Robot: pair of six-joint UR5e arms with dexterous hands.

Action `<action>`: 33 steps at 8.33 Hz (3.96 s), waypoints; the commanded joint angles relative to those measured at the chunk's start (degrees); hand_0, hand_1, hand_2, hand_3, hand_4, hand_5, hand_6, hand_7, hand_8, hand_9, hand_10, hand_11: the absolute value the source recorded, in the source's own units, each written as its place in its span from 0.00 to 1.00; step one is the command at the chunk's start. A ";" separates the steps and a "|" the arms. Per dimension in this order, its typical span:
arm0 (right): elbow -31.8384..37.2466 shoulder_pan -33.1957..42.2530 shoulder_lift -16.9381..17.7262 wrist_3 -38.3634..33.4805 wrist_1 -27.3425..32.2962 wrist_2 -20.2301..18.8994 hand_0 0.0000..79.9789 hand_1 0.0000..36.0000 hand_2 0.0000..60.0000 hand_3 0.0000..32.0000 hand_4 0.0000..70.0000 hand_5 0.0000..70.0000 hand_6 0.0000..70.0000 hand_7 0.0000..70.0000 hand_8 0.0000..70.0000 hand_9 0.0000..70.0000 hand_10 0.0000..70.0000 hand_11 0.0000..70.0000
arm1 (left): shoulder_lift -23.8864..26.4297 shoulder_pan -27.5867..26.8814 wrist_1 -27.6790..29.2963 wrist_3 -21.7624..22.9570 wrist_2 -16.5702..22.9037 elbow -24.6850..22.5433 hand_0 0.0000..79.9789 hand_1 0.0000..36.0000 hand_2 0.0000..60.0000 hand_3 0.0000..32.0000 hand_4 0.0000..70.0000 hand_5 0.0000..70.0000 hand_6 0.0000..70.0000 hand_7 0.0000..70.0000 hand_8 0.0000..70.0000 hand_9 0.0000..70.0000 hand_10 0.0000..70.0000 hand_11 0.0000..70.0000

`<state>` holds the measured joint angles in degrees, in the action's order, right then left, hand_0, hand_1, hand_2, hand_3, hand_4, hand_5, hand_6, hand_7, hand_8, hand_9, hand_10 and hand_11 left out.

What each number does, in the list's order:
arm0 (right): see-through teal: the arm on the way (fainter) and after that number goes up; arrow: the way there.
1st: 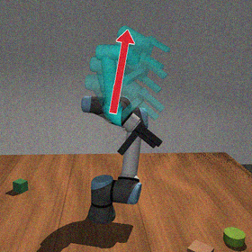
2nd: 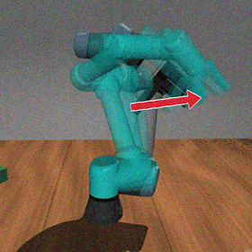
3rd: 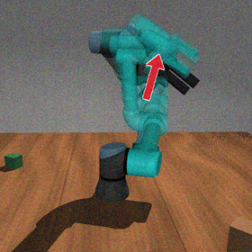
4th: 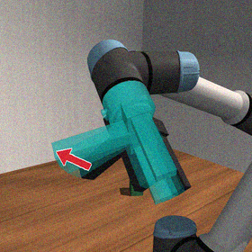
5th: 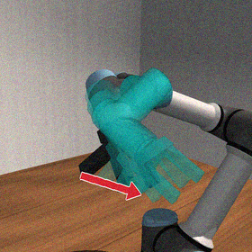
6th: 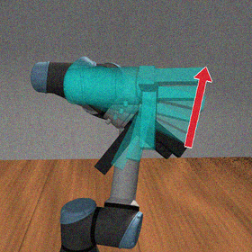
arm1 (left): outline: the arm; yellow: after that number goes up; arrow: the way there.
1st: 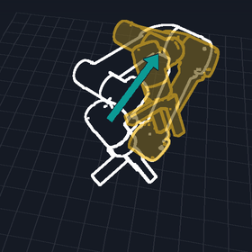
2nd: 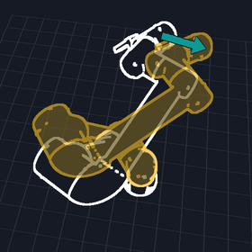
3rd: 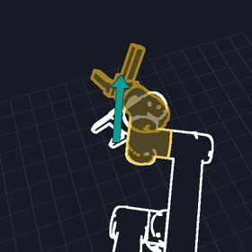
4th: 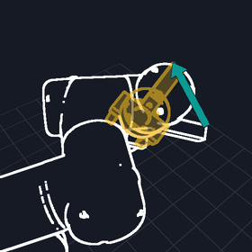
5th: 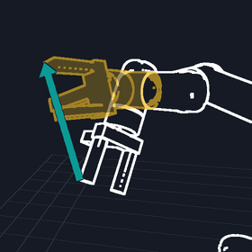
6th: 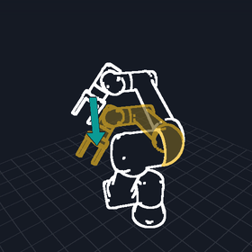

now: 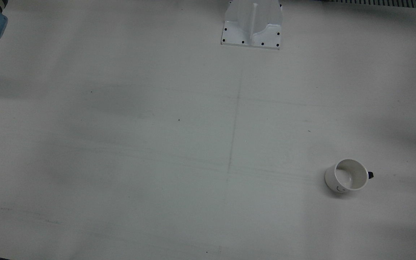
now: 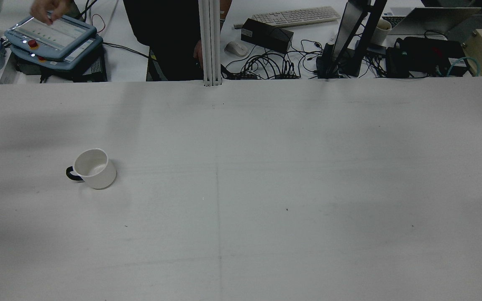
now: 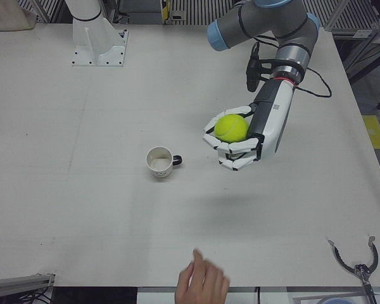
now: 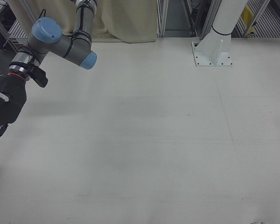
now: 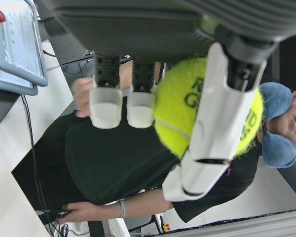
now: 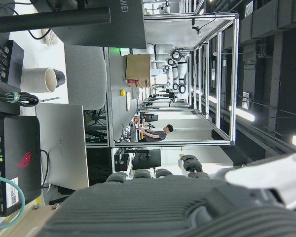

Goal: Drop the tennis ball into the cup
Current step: 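Move the left hand holding the tennis ball over the white mug, then open the left hand fingers to release the ball into the mug, then withdraw the open left hand away from the mug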

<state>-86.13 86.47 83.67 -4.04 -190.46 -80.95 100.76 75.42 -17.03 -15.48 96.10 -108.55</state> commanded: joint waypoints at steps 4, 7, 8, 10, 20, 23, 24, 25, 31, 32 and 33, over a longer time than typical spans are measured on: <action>0.00 -0.07 0.00 0.00 0.00 0.00 0.00 0.00 0.00 0.00 0.00 0.00 0.00 0.00 0.00 0.00 0.00 0.00 | 4.00 -17.56 -0.81 -0.16 -0.74 -1.41 1.00 1.00 1.00 0.00 0.87 0.36 0.55 1.00 0.95 1.00 1.00 1.00; 0.00 0.01 0.00 0.00 0.00 0.00 0.00 0.00 0.00 0.00 0.00 0.00 0.00 0.00 0.00 0.00 0.00 0.00 | 4.09 -20.75 -0.72 -0.25 -0.56 -1.15 1.00 1.00 1.00 0.00 0.86 0.36 0.55 1.00 0.95 1.00 1.00 1.00; 0.00 -0.07 0.00 -0.09 0.00 0.00 0.00 0.00 0.00 0.00 0.00 0.00 0.00 0.00 0.00 0.00 0.00 0.00 | 4.09 -20.76 -0.72 -0.25 -0.56 -0.79 1.00 1.00 1.00 0.00 0.86 0.36 0.55 1.00 0.95 1.00 1.00 1.00; 0.00 0.01 0.00 -0.09 0.00 0.00 0.00 0.00 0.00 0.00 0.00 0.00 0.00 0.00 0.00 0.00 0.00 0.00 | 3.39 -20.76 -0.64 -0.25 -0.56 -0.70 1.00 1.00 1.00 0.00 0.85 0.36 0.54 1.00 0.94 1.00 1.00 1.00; 0.09 -0.07 0.00 -0.09 0.00 0.00 0.00 0.00 0.00 0.00 0.00 0.00 0.00 0.00 0.00 0.00 0.00 0.00 | 0.49 -20.76 7.53 -0.08 -0.39 2.10 0.73 0.94 0.59 0.00 0.04 0.13 0.06 0.03 0.03 0.05 0.08 0.15; 0.09 -0.07 0.00 0.00 0.00 0.00 0.00 0.00 0.00 0.00 0.00 0.00 0.00 0.00 0.00 0.00 0.00 0.00 | 1.53 -13.96 7.02 0.10 -0.04 2.37 0.74 0.97 0.63 0.00 0.04 0.14 0.06 0.03 0.03 0.03 0.08 0.16; 0.00 0.01 0.00 -0.09 0.00 0.00 0.00 0.00 0.00 0.00 0.00 0.00 0.00 0.00 0.00 0.00 0.00 0.00 | 2.76 -8.94 5.27 -0.34 0.05 2.46 0.74 0.99 0.66 0.00 0.05 0.14 0.06 0.03 0.02 0.03 0.09 0.18; 0.00 0.01 0.00 -0.09 0.00 0.00 0.00 0.00 0.00 0.00 0.00 0.00 0.00 0.00 0.00 0.00 0.00 0.00 | 3.12 -4.97 3.60 -0.52 0.14 3.59 0.75 1.00 0.68 0.00 0.03 0.14 0.06 0.04 0.02 0.03 0.09 0.18; 0.00 0.01 0.00 -0.09 0.00 0.00 0.00 0.00 0.00 0.00 0.00 0.00 0.00 0.00 0.00 0.00 0.00 0.00 | 2.60 5.69 2.88 0.10 1.02 9.49 0.76 1.00 0.80 0.02 0.00 0.15 0.02 0.00 0.00 0.00 0.04 0.12; 0.00 0.01 0.00 0.00 0.00 0.00 0.00 0.00 0.00 0.00 0.00 0.00 0.00 0.00 0.00 0.00 0.00 0.00 | 2.51 5.70 2.88 0.19 1.02 9.41 0.76 1.00 0.81 0.01 0.00 0.15 0.02 0.00 0.00 0.00 0.05 0.12; 0.00 0.01 0.00 -0.09 0.00 0.00 0.00 0.00 0.00 0.00 0.00 0.00 0.00 0.00 0.00 0.00 0.00 0.00 | 2.42 5.70 2.88 0.19 1.02 9.40 0.77 1.00 0.81 0.02 0.00 0.15 0.03 0.00 0.00 0.00 0.05 0.12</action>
<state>-86.13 86.48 83.67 -4.09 -190.46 -80.95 103.36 80.63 -14.10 -15.38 97.09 -99.15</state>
